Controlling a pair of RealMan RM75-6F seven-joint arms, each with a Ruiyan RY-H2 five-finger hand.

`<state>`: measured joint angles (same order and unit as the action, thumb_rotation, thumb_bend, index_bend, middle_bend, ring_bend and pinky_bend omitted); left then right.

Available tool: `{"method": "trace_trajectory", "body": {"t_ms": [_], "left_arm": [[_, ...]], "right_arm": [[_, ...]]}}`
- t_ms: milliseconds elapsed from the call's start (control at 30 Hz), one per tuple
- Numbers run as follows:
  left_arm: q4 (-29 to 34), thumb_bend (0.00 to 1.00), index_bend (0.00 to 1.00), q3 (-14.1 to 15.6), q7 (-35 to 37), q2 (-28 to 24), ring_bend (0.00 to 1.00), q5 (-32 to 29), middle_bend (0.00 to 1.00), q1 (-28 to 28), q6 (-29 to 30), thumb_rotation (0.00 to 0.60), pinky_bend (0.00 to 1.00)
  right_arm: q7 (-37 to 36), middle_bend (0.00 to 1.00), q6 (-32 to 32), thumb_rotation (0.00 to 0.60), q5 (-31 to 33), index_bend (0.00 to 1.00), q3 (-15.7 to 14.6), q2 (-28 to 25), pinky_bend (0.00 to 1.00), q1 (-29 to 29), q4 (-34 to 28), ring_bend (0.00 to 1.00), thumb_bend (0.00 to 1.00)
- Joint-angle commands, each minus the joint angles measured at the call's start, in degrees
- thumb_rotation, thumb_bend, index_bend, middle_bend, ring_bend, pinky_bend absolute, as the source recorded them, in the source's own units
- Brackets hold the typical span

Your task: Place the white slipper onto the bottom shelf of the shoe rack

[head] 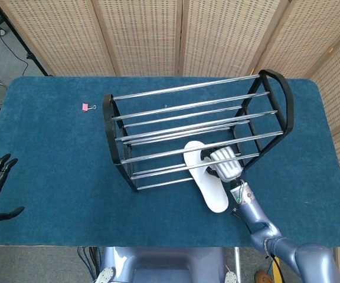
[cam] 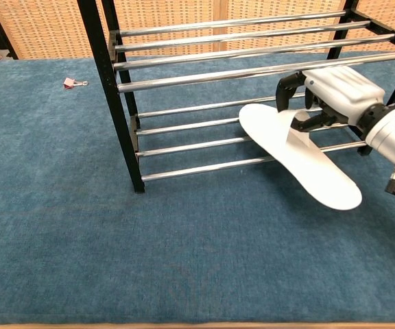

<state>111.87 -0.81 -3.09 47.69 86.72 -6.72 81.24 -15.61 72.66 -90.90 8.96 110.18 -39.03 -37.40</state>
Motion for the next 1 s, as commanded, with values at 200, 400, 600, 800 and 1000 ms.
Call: {"method": "trace_trajectory", "body": {"t_ms": [200, 400, 600, 800, 1000], "left_arm": [[0.5, 0.0, 0.0, -0.1, -1.0, 0.3, 0.0, -0.7, 0.0, 0.0, -0.1, 0.6, 0.0], [0.3, 0.0, 0.0, -0.4, -0.8, 0.2, 0.0, -1.4, 0.0, -0.1, -0.3, 0.6, 0.0], [0.1, 0.0, 0.0, -0.4, -0.9, 0.3, 0.0, -2.1, 0.0, -0.4, -1.1, 0.6, 0.0], [0.2, 0.0, 0.0, -0.4, -1.6, 0.5, 0.0, -2.6, 0.0, -0.6, -1.5, 0.6, 0.0], [0.2, 0.0, 0.0, -0.3, -2.0, 0.6, 0.0, -2.8, 0.0, -0.7, -1.8, 0.6, 0.0]], "right_arm": [[-2.7, 0.51, -4.3, 0.6, 2.4, 0.59, 1.8, 3.2, 0.5, -4.2, 6.4, 0.38, 0.51], [-4.3, 0.51, -5.4, 0.6, 3.9, 0.59, 3.0, 4.7, 0.5, -6.2, 10.0, 0.38, 0.51], [-5.1, 0.51, -7.3, 0.6, 5.4, 0.59, 3.6, 6.1, 0.5, -7.6, 12.6, 0.38, 0.51], [-5.6, 0.51, -7.7, 0.6, 6.5, 0.59, 4.0, 7.1, 0.5, -8.4, 14.7, 0.38, 0.51], [-8.8, 0.29, -9.1, 0.6, 6.3, 0.35, 2.6, 6.2, 0.38, -8.0, 13.9, 0.19, 0.38]]}}
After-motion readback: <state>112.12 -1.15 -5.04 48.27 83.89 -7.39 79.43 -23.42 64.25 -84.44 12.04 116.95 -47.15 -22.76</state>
